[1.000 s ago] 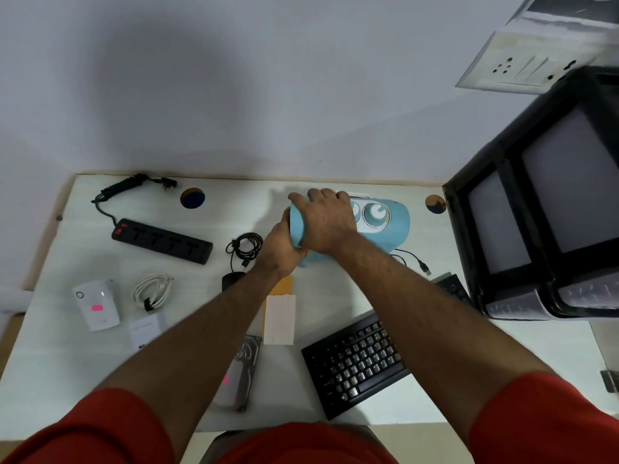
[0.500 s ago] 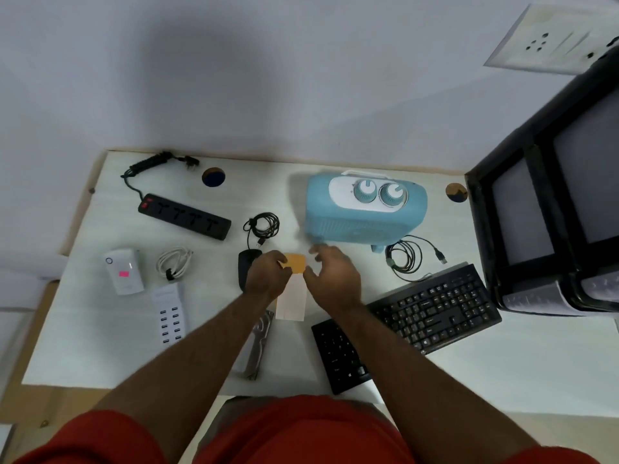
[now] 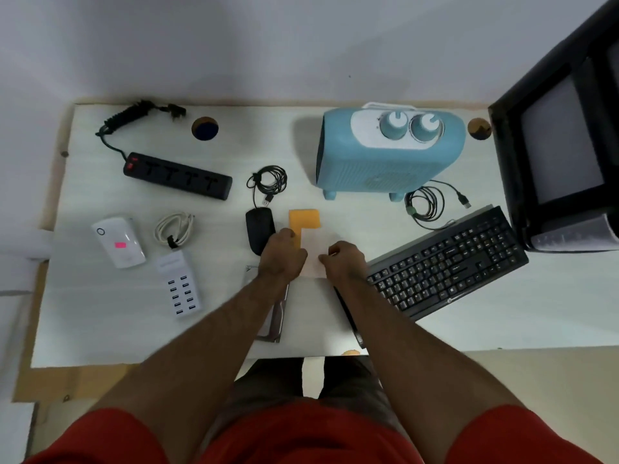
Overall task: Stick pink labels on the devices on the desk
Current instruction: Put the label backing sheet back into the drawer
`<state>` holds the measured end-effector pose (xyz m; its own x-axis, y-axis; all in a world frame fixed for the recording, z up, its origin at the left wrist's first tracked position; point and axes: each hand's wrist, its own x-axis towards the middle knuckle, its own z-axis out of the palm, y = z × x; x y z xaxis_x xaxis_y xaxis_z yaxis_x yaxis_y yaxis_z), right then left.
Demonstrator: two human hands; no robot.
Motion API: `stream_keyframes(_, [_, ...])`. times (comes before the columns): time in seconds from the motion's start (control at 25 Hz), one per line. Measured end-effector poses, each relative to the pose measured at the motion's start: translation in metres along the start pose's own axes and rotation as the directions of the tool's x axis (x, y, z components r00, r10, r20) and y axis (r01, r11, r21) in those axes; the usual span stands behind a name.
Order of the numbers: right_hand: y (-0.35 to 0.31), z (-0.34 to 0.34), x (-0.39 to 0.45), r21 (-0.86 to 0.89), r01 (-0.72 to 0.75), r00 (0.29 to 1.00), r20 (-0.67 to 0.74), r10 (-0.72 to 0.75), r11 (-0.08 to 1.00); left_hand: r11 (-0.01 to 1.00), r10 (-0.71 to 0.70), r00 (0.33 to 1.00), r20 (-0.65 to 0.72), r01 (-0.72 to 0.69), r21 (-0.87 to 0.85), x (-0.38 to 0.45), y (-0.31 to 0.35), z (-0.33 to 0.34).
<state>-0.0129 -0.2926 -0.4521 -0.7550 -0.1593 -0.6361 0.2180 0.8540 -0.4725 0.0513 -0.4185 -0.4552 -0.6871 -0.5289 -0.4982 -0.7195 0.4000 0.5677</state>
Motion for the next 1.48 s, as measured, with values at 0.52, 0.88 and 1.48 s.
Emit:
stream_keyframes(0.52, [0.105,-0.175,-0.100,0.812,-0.053,0.998,0.022,0.061,0.581,0.849,0.229,0.927,0.298,-0.040,-0.527,-0.095,0.166,0.039])
stream_keyframes(0.88, [0.257,-0.349,-0.131,0.891,0.102,0.990,-0.134,0.041,0.442,0.826,0.381,0.913,0.146,-0.265,-0.497,-0.206,0.333,0.162])
stream_keyframes(1.48, [0.264,-0.514,-0.019,0.988,-0.006,1.000,0.007,0.005,-0.155,0.804,0.527,0.822,-0.216,-0.564,-0.189,-0.226,0.484,0.206])
